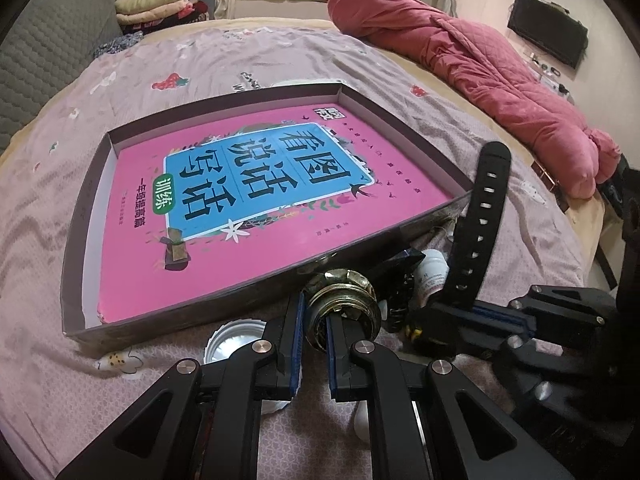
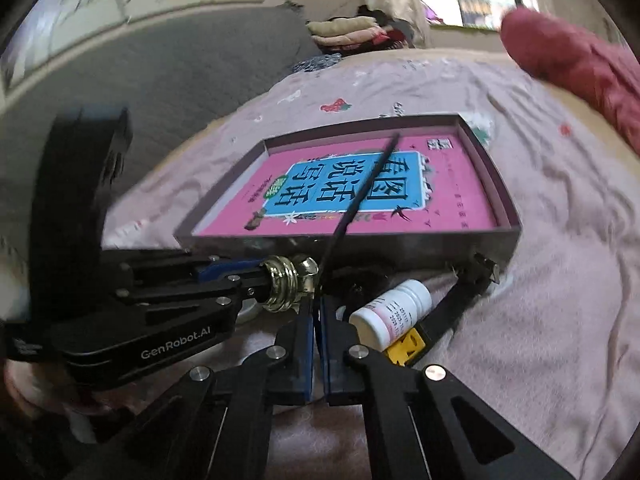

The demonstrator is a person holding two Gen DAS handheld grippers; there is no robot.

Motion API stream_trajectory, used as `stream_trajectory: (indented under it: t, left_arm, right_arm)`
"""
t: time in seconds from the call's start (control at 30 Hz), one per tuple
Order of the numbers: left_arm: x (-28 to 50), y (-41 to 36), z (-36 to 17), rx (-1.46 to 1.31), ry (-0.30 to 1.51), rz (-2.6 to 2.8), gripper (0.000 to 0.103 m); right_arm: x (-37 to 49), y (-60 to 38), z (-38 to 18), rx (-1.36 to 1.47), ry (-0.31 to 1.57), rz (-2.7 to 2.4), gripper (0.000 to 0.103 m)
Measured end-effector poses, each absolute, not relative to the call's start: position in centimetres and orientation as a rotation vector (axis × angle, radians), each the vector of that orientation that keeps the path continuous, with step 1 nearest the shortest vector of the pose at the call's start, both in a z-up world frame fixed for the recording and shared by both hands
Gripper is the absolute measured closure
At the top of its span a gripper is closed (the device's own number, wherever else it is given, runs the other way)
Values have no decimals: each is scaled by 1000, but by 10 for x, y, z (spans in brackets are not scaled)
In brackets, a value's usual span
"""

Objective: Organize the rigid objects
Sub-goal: 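Close the right tool on the yellow-and-black watch strap and lift it, then carry the fitting with the left tool while the right tool carries the watch over the tray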

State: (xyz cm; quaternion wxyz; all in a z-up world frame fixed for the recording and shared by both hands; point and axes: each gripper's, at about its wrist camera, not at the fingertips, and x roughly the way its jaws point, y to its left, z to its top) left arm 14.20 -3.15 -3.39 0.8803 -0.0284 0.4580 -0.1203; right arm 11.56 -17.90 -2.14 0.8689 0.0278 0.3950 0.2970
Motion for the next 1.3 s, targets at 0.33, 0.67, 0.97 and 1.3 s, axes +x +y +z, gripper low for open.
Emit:
stream_trajectory:
  t: [0.33, 0.67, 0.97, 1.3]
  left_arm:
    - [140, -30, -29, -92, 943, -271, 93]
    - [136, -21, -18, -143, 919, -296, 93]
    - [127, -7, 0, -157, 866, -294, 93]
    - [124, 5, 8, -167, 837, -263, 93]
  right_arm:
    - [114, -206, -1, 200, 799, 612, 100]
    - [111, -213, 15, 297, 781, 652, 100]
    - [106, -212, 34, 313, 749, 652, 100]
    - [106, -197, 47, 270, 721, 649, 100]
